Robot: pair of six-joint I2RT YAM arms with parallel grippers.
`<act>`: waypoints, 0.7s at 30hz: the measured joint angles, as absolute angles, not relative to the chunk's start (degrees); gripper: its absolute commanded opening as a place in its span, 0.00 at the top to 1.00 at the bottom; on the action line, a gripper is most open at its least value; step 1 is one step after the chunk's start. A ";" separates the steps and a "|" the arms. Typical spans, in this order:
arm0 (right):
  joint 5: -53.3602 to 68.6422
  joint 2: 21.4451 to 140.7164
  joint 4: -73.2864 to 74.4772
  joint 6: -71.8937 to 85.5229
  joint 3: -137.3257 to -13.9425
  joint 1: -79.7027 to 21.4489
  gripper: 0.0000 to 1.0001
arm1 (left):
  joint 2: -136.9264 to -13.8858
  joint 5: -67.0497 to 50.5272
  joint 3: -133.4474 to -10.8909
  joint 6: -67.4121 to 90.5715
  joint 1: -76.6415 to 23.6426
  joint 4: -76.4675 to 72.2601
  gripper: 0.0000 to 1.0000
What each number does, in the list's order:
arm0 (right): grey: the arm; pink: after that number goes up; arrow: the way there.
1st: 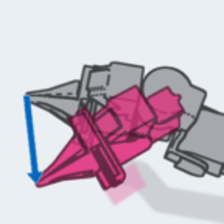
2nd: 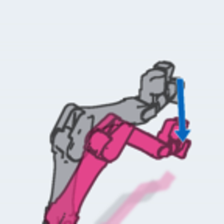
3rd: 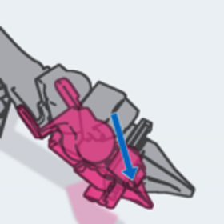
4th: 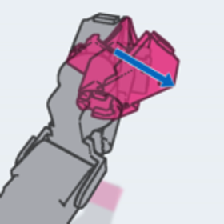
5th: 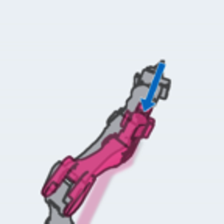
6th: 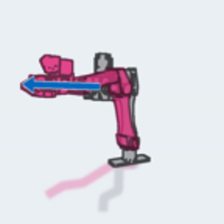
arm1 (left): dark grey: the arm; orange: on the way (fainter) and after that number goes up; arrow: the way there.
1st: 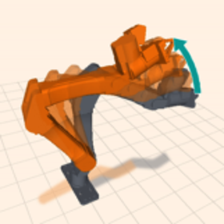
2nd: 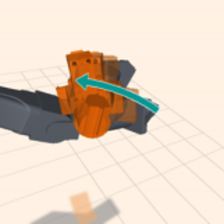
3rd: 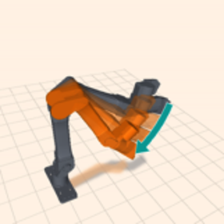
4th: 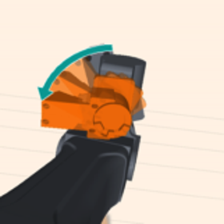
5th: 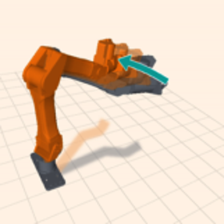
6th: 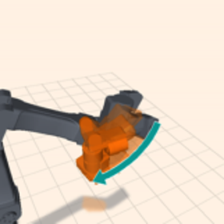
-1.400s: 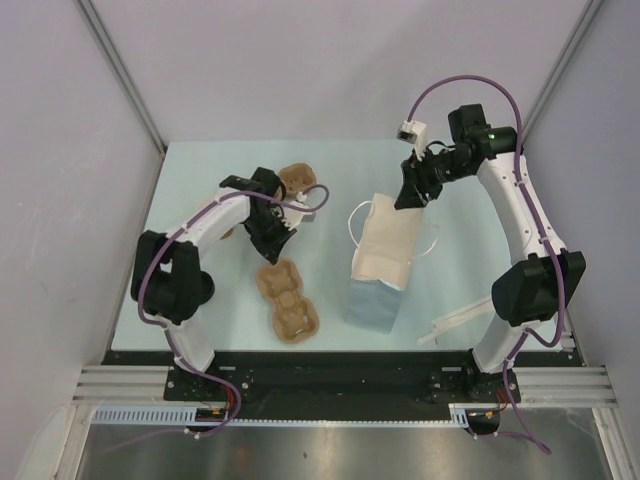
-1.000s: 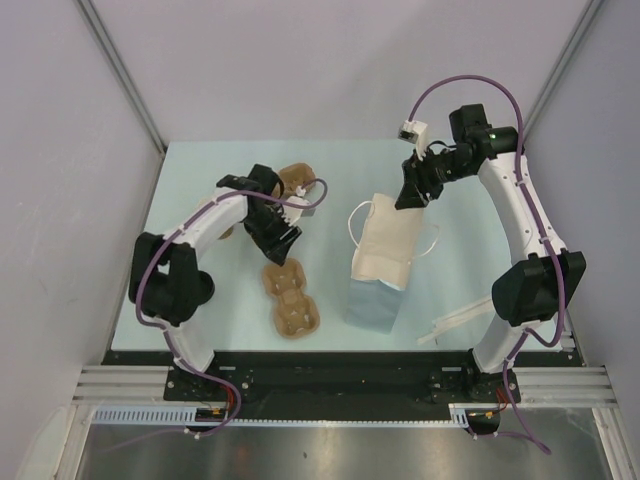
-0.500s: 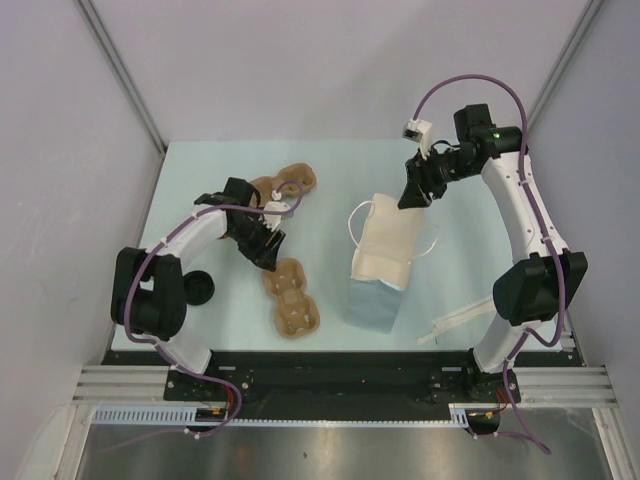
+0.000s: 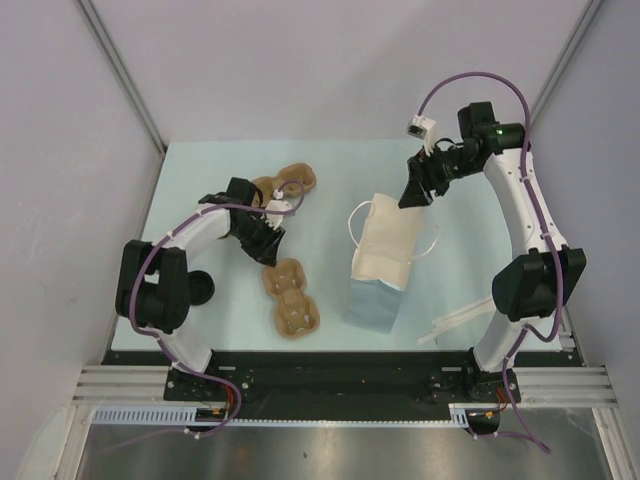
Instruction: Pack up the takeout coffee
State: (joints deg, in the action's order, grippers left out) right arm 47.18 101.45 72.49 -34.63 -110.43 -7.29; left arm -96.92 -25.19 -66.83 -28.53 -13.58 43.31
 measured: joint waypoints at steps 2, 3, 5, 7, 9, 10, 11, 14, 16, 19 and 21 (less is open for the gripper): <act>47.62 102.13 73.19 -34.83 -111.39 -7.01 0.29 | -97.10 -25.15 -66.83 -28.60 -13.58 43.33 0.55; 47.92 102.52 73.69 -35.07 -111.92 -6.81 0.29 | -97.19 -25.10 -66.83 -28.73 -13.58 43.33 0.55; 48.58 103.20 74.43 -35.51 -112.68 -6.48 0.28 | -97.23 -25.08 -66.74 -28.99 -13.58 43.29 0.56; 49.01 103.70 75.13 -35.83 -113.16 -6.26 0.27 | -97.25 -25.06 -66.30 -29.06 -13.58 43.09 0.62; 49.45 104.07 75.68 -36.14 -113.30 -6.22 0.27 | -97.30 -25.04 -65.73 -29.17 -13.58 42.94 0.63; 49.60 104.22 75.94 -36.29 -113.32 -6.22 0.27 | -97.30 -25.04 -65.47 -29.23 -13.58 42.92 0.64; 49.67 104.36 76.16 -36.40 -113.34 -6.17 0.27 | -97.34 -25.04 -65.17 -29.45 -13.58 42.94 0.67; 49.87 104.49 76.31 -36.75 -113.36 -6.22 0.27 | -97.47 -25.06 -64.62 -29.76 -13.58 42.92 0.75; 49.91 104.49 76.40 -37.10 -113.38 -6.39 0.27 | -97.51 -25.08 -64.49 -30.04 -13.58 42.96 0.79; 49.60 104.51 76.49 -37.36 -113.38 -6.85 0.26 | -97.51 -25.10 -64.49 -30.06 -13.58 42.92 0.90; 49.06 104.51 76.49 -37.65 -113.38 -7.38 0.25 | -97.51 -25.21 -64.49 -30.04 -13.58 42.98 1.00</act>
